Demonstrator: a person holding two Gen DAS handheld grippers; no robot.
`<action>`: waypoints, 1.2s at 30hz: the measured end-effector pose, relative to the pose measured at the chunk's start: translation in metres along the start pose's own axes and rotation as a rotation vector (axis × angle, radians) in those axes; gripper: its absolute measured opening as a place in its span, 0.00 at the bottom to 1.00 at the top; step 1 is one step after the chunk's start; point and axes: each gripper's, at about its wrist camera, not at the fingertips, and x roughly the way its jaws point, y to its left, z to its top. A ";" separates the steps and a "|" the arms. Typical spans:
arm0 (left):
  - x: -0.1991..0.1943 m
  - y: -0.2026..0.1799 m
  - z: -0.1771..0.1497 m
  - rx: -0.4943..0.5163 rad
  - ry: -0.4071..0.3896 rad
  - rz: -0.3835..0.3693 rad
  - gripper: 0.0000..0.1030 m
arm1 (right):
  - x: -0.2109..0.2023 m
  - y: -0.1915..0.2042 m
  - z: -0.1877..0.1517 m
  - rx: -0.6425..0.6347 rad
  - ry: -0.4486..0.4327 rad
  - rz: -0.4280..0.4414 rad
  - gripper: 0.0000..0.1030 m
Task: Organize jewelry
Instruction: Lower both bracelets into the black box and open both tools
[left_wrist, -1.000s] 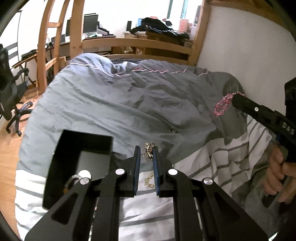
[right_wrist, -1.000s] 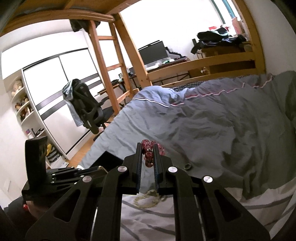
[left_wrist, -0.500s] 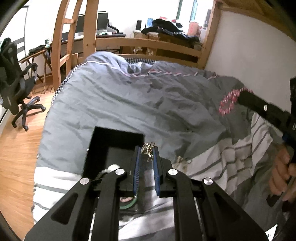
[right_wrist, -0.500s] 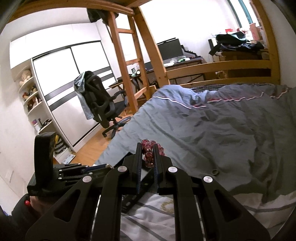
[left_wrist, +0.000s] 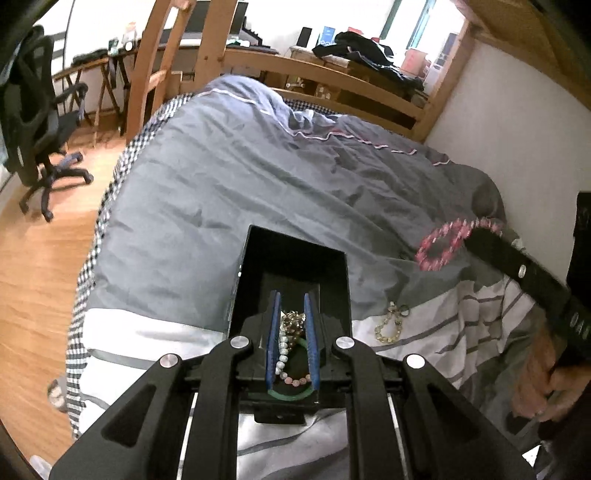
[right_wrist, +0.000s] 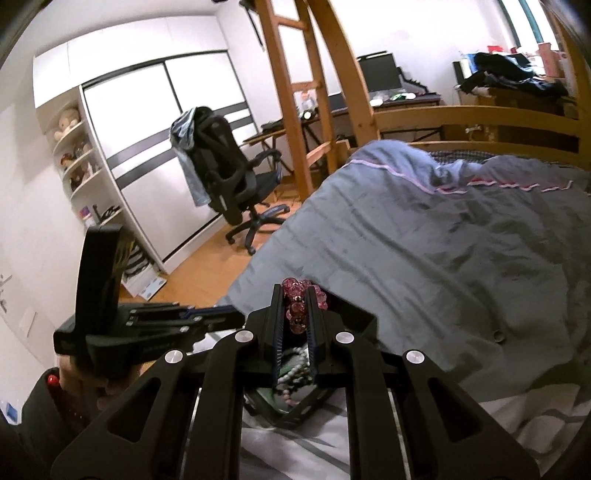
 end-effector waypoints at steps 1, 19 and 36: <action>0.003 0.004 0.001 -0.008 0.008 -0.002 0.12 | 0.006 0.003 -0.002 -0.005 0.013 0.002 0.12; 0.009 0.022 0.002 -0.074 0.009 0.029 0.60 | 0.054 0.009 -0.038 -0.003 0.216 0.016 0.62; 0.013 -0.051 -0.013 0.094 -0.051 0.056 0.94 | -0.044 -0.057 -0.007 0.028 0.046 -0.236 0.95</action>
